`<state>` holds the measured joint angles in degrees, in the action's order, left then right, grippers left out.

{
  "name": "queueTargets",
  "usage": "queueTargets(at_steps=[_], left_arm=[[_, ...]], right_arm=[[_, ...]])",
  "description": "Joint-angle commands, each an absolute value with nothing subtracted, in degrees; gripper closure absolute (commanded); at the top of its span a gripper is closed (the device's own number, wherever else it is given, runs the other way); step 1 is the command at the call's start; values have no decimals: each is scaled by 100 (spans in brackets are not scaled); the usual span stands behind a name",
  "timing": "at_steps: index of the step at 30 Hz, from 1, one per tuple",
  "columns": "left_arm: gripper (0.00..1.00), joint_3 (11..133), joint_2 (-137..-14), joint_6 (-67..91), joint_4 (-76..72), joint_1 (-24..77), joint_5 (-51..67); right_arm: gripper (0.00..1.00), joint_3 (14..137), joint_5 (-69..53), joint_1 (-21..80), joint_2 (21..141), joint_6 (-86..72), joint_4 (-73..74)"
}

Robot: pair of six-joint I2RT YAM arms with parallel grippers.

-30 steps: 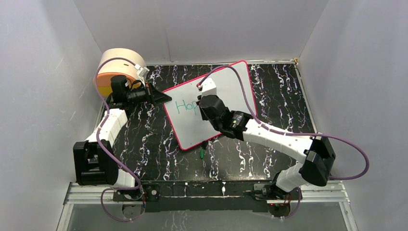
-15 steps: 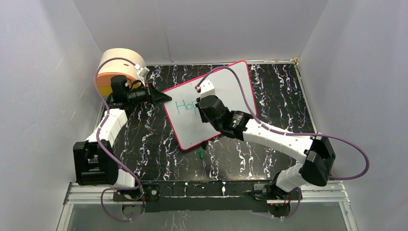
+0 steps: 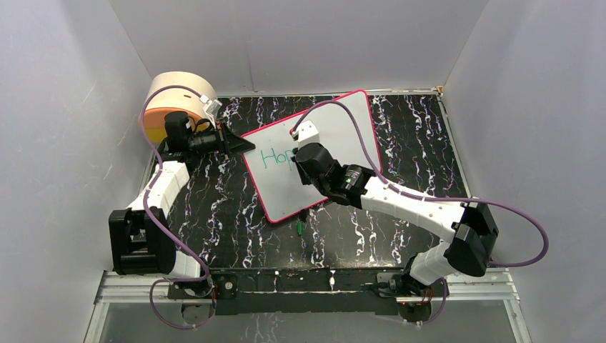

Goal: Write a sentence on the whiteboard

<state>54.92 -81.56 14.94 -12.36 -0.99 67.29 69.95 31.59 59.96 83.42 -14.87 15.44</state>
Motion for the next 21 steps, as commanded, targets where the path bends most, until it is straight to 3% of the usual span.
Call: queueTargets(at_steps=[1, 21], left_arm=[[100, 5409, -8306, 942, -882, 154, 6444], [100, 5423, -8293, 889, -820, 171, 6414]], right_arm=[[100, 7009, 3448, 5957, 8267, -1526, 1619], [100, 7005, 3791, 5955, 8166, -1555, 1512]])
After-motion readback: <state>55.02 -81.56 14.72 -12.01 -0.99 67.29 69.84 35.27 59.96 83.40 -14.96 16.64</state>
